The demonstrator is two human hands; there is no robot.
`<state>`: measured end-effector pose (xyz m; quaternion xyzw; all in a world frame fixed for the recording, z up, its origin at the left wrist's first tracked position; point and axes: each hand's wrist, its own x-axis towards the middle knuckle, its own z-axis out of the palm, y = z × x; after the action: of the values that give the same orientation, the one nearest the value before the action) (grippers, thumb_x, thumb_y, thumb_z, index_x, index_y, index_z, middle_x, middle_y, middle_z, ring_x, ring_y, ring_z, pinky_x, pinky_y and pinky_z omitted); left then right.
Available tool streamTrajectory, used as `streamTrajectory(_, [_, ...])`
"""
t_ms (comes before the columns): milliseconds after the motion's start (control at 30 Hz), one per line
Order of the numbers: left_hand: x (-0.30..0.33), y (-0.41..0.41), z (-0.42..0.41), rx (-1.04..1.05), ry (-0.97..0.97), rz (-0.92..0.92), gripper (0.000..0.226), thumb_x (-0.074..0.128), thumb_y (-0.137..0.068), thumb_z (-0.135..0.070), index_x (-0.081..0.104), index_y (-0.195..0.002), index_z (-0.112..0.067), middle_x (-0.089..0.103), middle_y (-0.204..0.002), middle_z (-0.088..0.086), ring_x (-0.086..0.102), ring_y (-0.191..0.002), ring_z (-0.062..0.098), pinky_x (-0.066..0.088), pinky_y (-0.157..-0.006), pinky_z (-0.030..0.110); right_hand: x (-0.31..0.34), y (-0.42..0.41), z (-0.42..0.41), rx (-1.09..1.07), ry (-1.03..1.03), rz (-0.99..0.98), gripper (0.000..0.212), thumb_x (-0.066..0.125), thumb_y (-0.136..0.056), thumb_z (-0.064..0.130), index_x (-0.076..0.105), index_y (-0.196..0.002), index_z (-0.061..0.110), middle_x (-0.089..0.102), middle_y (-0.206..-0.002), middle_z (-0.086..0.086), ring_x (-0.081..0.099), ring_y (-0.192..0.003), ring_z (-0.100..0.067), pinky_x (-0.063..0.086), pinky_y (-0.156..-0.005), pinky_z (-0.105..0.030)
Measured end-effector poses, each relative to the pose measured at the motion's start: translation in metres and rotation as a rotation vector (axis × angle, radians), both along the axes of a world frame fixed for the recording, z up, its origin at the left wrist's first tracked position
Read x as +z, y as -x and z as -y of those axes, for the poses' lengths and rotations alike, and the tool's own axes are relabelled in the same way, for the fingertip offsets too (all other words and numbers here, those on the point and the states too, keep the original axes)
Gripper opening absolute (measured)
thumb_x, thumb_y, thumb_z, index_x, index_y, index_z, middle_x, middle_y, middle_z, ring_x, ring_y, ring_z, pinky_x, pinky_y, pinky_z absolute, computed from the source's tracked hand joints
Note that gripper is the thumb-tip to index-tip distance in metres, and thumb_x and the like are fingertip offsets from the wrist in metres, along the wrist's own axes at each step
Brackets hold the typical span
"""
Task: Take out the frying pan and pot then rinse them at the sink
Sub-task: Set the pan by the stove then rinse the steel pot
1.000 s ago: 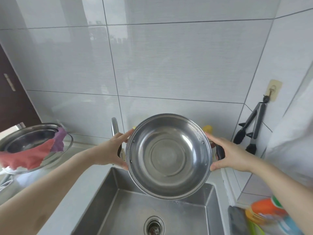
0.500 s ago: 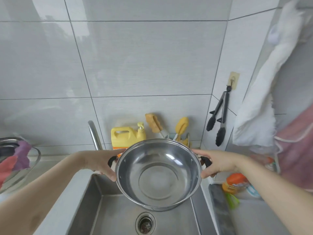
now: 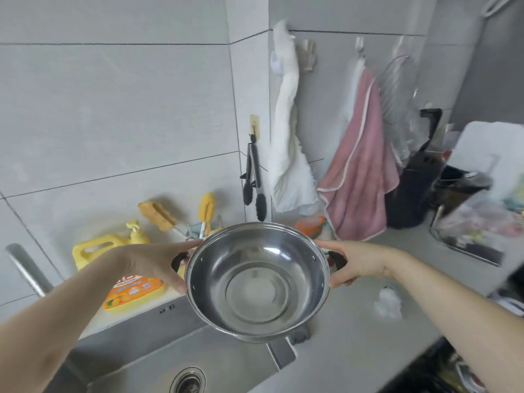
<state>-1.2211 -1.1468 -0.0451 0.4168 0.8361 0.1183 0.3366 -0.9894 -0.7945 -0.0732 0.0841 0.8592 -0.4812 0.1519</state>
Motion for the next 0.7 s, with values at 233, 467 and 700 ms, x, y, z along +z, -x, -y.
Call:
streamTrajectory(233, [0.014,-0.094,-0.158,-0.254,-0.023,0.046,0.097,0.086,-0.072,-0.020,0.025,-0.134,-0.065,0.062,-0.110,-0.035,0.056,-0.103,-0.013,0.049,-0.089,0.023,-0.002,-0.182,-0.084,-0.303,-0.019,-0.054,0.088,0.087,-0.071,0.020,0.041,-0.136,0.058,0.059,-0.130,-0.006,0.061,-0.103,-0.024,0.057,-0.086,-0.043])
streamTrajectory(467, [0.003,-0.265,-0.332,-0.655,-0.115,0.026,0.101,0.090,-0.066,-0.031,0.028,-0.140,-0.059,0.058,-0.133,-0.014,0.062,-0.106,0.016,0.049,-0.097,0.049,0.013,-0.428,-0.141,-0.670,-0.134,0.013,0.092,0.091,-0.063,0.032,0.040,-0.134,0.062,0.055,-0.131,0.023,0.061,-0.109,-0.002,0.055,-0.090,-0.027])
streamTrajectory(700, [-0.006,-0.468,-0.498,-0.998,-0.121,0.127,0.104,0.090,-0.066,-0.032,0.026,-0.144,-0.055,0.050,-0.139,-0.024,0.046,-0.132,0.007,0.043,-0.106,0.034,0.021,-0.663,-0.142,-0.999,-0.086,0.023,0.086,0.084,-0.072,0.011,0.044,-0.135,0.054,0.070,-0.097,-0.001,0.058,-0.077,-0.016,0.048,-0.066,-0.030])
